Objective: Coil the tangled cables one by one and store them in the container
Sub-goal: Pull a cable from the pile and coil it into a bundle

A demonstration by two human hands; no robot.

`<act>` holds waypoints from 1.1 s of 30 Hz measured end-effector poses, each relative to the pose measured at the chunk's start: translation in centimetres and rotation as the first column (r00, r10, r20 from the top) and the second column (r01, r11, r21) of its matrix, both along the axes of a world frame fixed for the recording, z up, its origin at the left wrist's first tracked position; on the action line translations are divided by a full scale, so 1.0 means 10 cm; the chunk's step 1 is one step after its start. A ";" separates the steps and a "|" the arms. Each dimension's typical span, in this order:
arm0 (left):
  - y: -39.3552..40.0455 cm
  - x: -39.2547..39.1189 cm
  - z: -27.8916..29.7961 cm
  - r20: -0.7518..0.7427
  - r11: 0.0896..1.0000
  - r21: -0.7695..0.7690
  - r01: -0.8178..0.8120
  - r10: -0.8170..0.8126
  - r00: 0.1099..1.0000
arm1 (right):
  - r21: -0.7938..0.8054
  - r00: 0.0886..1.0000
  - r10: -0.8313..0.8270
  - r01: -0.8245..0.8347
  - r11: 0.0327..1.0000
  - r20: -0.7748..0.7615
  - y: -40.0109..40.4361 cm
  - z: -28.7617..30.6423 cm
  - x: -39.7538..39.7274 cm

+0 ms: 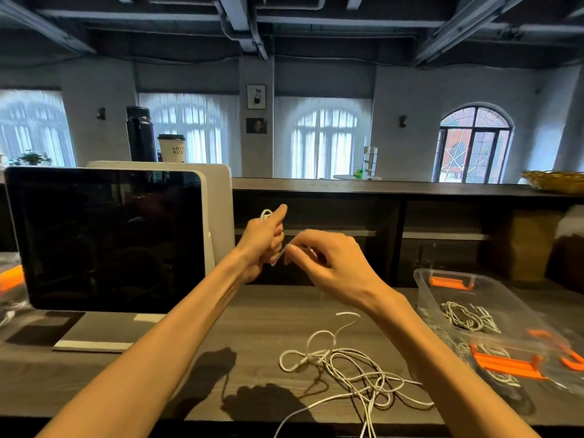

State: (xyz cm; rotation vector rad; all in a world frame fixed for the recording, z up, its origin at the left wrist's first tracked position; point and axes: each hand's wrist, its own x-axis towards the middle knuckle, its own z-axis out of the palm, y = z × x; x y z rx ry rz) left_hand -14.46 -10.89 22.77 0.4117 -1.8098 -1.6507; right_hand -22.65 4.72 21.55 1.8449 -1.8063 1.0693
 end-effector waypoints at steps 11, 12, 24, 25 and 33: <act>0.30 0.27 0.11 -0.028 0.841 0.169 0.514 -0.517 0.856 | -0.143 0.975 -0.015 0.048 0.989 0.221 -0.05 0.35 -0.02; 0.34 0.28 0.14 -0.010 0.842 0.137 0.522 -0.526 0.850 | -0.156 0.966 -0.007 0.049 0.986 0.258 -0.04 0.37 -0.01; 0.39 0.31 0.46 -0.350 0.904 0.220 0.367 -0.278 0.895 | -0.072 0.696 0.194 -0.200 0.977 0.691 0.22 0.46 -0.04; 0.37 0.32 0.48 -0.344 0.928 0.215 0.304 -0.220 0.913 | -0.061 0.731 0.173 -0.178 0.982 0.660 0.24 0.45 -0.04; 0.52 0.36 0.41 -0.235 0.975 0.075 0.211 -0.189 0.954 | -0.119 0.925 -0.003 0.052 0.992 0.380 0.13 0.43 0.19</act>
